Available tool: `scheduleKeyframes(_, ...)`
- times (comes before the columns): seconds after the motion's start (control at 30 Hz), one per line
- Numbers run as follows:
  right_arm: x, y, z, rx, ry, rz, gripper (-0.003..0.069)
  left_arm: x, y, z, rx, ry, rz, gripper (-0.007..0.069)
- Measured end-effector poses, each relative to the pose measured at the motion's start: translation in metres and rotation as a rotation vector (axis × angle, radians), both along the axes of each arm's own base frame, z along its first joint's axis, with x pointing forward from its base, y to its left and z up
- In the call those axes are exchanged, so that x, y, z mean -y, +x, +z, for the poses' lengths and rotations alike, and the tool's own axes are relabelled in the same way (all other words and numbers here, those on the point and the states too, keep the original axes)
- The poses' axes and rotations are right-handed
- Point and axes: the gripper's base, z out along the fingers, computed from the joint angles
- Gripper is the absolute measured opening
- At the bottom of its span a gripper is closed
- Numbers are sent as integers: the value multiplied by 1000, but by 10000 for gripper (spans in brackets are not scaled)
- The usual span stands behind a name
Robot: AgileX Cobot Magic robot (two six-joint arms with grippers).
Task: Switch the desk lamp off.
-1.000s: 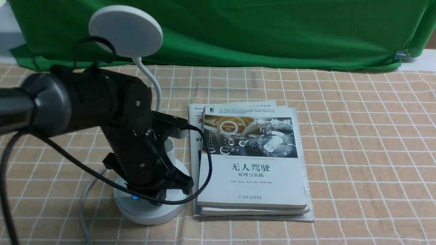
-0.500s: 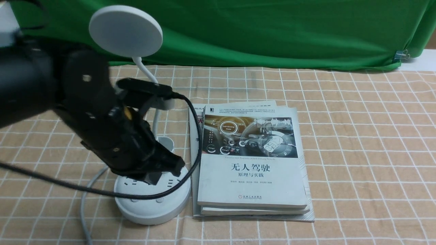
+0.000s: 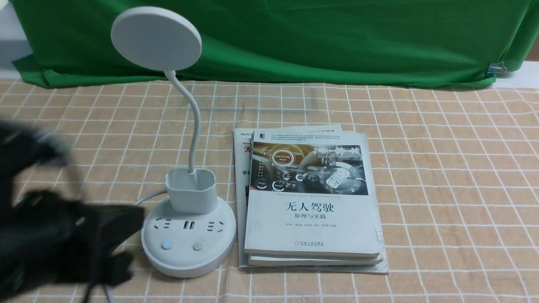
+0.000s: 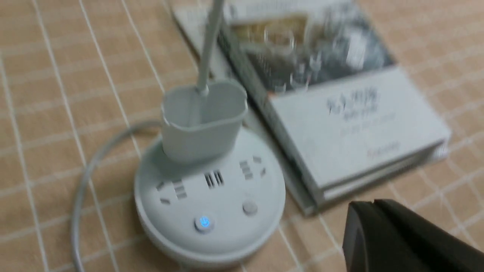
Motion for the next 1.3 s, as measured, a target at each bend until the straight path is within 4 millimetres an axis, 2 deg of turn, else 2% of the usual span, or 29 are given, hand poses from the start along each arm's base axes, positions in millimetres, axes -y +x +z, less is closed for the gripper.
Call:
scheduleKeyframes(0.03,0,0,0,0,0,0,242,-2,-3,0,16,-8,2,-4)
scheduleKeyframes(0.17,0,0,0,0,0,0,242,-15,-24,-25,142,-66,35,-4)
scheduleKeyframes(0.27,0,0,0,0,0,0,242,-19,-30,-32,191,-87,47,-4)
scheduleKeyframes(0.5,0,0,0,0,0,0,242,-20,-32,-42,193,-89,52,-4)
scheduleKeyframes(1.0,0,0,0,0,0,0,242,-22,-34,-47,207,-62,53,-4)
scheduleKeyframes(1.17,0,0,0,0,0,0,242,-41,-45,-62,295,-33,192,-4)
scheduleKeyframes(1.3,0,0,0,0,0,0,242,-55,-56,-82,355,-23,354,-4)
